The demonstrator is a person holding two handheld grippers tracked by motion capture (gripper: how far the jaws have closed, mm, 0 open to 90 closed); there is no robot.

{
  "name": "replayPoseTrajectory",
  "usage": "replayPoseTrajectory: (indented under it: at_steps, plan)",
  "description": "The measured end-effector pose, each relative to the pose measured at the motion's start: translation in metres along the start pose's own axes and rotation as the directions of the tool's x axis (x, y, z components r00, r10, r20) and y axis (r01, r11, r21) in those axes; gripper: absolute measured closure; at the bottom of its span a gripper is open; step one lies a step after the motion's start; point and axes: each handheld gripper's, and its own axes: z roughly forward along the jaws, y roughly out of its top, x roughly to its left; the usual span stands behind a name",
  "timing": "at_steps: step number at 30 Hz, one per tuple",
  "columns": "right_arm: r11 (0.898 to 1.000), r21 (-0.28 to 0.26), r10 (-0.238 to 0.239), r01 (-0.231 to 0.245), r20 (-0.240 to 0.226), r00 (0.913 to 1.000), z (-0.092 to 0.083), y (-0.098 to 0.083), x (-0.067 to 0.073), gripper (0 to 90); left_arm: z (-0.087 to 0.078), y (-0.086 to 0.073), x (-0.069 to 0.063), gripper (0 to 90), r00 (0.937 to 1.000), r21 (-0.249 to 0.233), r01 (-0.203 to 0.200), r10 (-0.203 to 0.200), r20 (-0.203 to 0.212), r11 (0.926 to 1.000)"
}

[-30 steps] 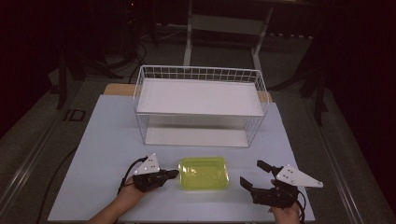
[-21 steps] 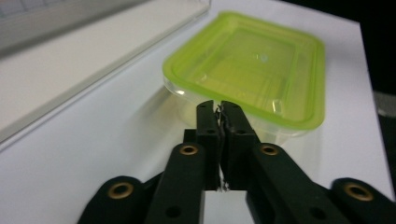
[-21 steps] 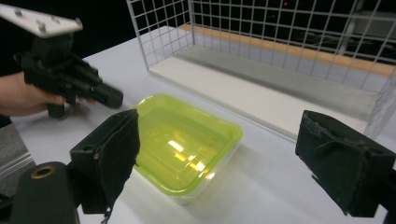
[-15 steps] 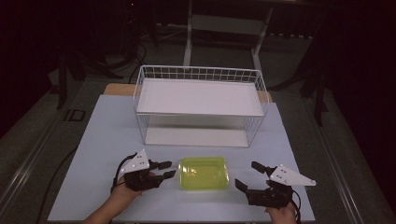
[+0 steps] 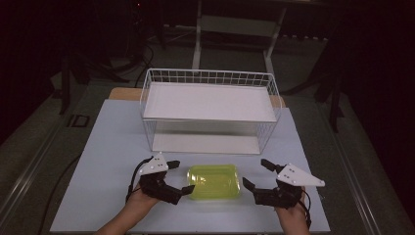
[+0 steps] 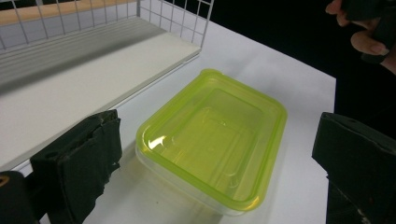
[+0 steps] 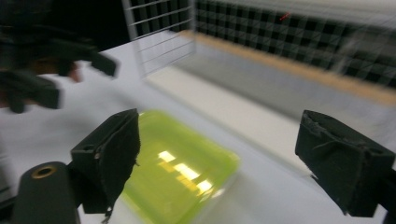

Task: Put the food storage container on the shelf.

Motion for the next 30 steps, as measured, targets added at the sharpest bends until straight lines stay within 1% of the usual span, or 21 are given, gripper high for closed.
replayPoseTrajectory:
  at_steps: [2, 4, 5, 7, 8, 9, 10, 12, 13, 14, 15, 16, 17, 19, 20, 21, 22, 23, 25, 27, 30]
  plan:
    - [0.999, 0.036, 0.037, -0.036, -0.018, 0.9992, 0.004, -0.001, -0.004, 16.0, 0.001, 0.002, 0.001, 2.0, 0.9999, -0.007, 0.011, -0.011, -0.012, 0.9999]
    - [0.996, 0.064, 0.061, -0.061, -0.013, 0.998, 0.008, -0.002, -0.009, 17.8, 0.004, 0.002, 0.004, 2.0, 0.9982, -0.019, 0.059, -0.059, 0.001, 0.9981]
    - [0.995, 0.073, 0.064, -0.064, 0.003, 0.9979, 0.01, -0.002, -0.01, 17.7, 0.005, 0.002, 0.005, 2.0, 0.9977, -0.022, 0.068, -0.068, -0.004, 0.9975]
    - [0.994, 0.081, 0.07, -0.069, -0.008, 0.9975, 0.015, -0.003, -0.012, 15.9, 0.009, 0.001, 0.007, 2.0, 0.9965, -0.017, 0.084, -0.084, 0.004, 0.9963]
    - [0.995, 0.079, 0.061, -0.061, -0.002, 0.9981, 0.017, -0.003, -0.012, 15.7, 0.011, 0.001, 0.008, 2.0, 0.9958, -0.008, 0.091, -0.091, 0.013, 0.9958]
    - [0.995, 0.089, 0.051, -0.05, -0.002, 0.9987, 0.019, -0.002, -0.012, 12.4, 0.013, 0.001, 0.009, 2.0, 0.9941, 0.01, 0.102, -0.102, 0.035, 0.9947]
    - [0.994, 0.1, 0.047, -0.046, -0.006, 0.9989, 0.022, -0.002, -0.012, 12.0, 0.015, 0.0, 0.009, 2.0, 0.9938, 0.026, 0.105, -0.106, 0.035, 0.9941]
    - [0.993, 0.109, 0.049, -0.049, 0.004, 0.9988, 0.027, -0.003, -0.011, 11.4, 0.019, -0.001, 0.009, 2.0, 0.9955, 0.051, 0.09, -0.091, 0.025, 0.9947]
    - [0.992, 0.113, 0.051, -0.053, 0.022, 0.9985, 0.031, -0.003, -0.009, 11.2, 0.021, -0.002, 0.008, 2.0, 0.9968, 0.069, 0.077, -0.079, 0.013, 0.9946]
    - [0.991, 0.116, 0.065, -0.066, 0.012, 0.9978, 0.033, -0.004, -0.01, 11.2, 0.023, -0.003, 0.009, 2.0, 0.9966, 0.084, 0.082, -0.083, -0.001, 0.993]
    - [0.987, 0.14, 0.077, -0.077, 0.005, 0.997, 0.037, -0.005, -0.011, 11.3, 0.023, -0.004, 0.009, 2.1, 0.9957, 0.088, 0.093, -0.093, -0.004, 0.9918]
    - [0.985, 0.155, 0.077, -0.079, 0.02, 0.9968, 0.04, -0.006, -0.011, 12.1, 0.024, -0.005, 0.01, 2.1, 0.9949, 0.093, 0.1, -0.101, 0.005, 0.9906]
    - [0.983, 0.166, 0.077, -0.081, 0.03, 0.9966, 0.042, -0.008, -0.011, 15.0, 0.024, -0.005, 0.011, 2.1, 0.9941, 0.094, 0.109, -0.108, -0.013, 0.9896]
    - [0.98, 0.185, 0.074, -0.079, 0.035, 0.9967, 0.048, -0.012, -0.011, 15.7, 0.024, -0.007, 0.013, 6.1, 0.9915, 0.091, 0.129, -0.127, -0.027, 0.9875]
    - [0.978, 0.19, 0.077, -0.083, 0.037, 0.9963, 0.05, -0.013, -0.011, 17.0, 0.024, -0.008, 0.016, 6.3, 0.9885, 0.096, 0.151, -0.151, -0.014, 0.9838]
    - [0.976, 0.199, 0.08, -0.086, 0.037, 0.9961, 0.053, -0.015, -0.01, 17.3, 0.025, -0.009, 0.017, 6.4, 0.9874, 0.102, 0.158, -0.157, -0.016, 0.9821]
    - [0.975, 0.204, 0.078, -0.085, 0.041, 0.9961, 0.055, -0.016, -0.01, 19.0, 0.025, -0.011, 0.018, 8.1, 0.9872, 0.116, 0.159, -0.158, -0.024, 0.9804]
    - [0.973, 0.215, 0.074, -0.082, 0.044, 0.9962, 0.057, -0.018, -0.009, 22.3, 0.025, -0.013, 0.019, 12.4, 0.986, 0.119, 0.166, -0.162, -0.038, 0.9789]
    - [0.969, 0.234, 0.066, -0.077, 0.055, 0.9963, 0.061, -0.022, -0.008, 24.0, 0.026, -0.016, 0.021, 14.7, 0.9824, 0.132, 0.186, -0.182, -0.042, 0.9737]
    - [0.965, 0.251, 0.07, -0.08, 0.05, 0.9963, 0.064, -0.026, -0.007, 25.6, 0.028, -0.019, 0.022, 16.3, 0.9772, 0.159, 0.21, -0.202, -0.065, 0.9646]
    - [0.959, 0.271, 0.069, -0.082, 0.057, 0.996, 0.069, -0.031, -0.007, 31.0, 0.031, -0.023, 0.023, 23.2, 0.9694, 0.171, 0.241, -0.229, -0.088, 0.9553]
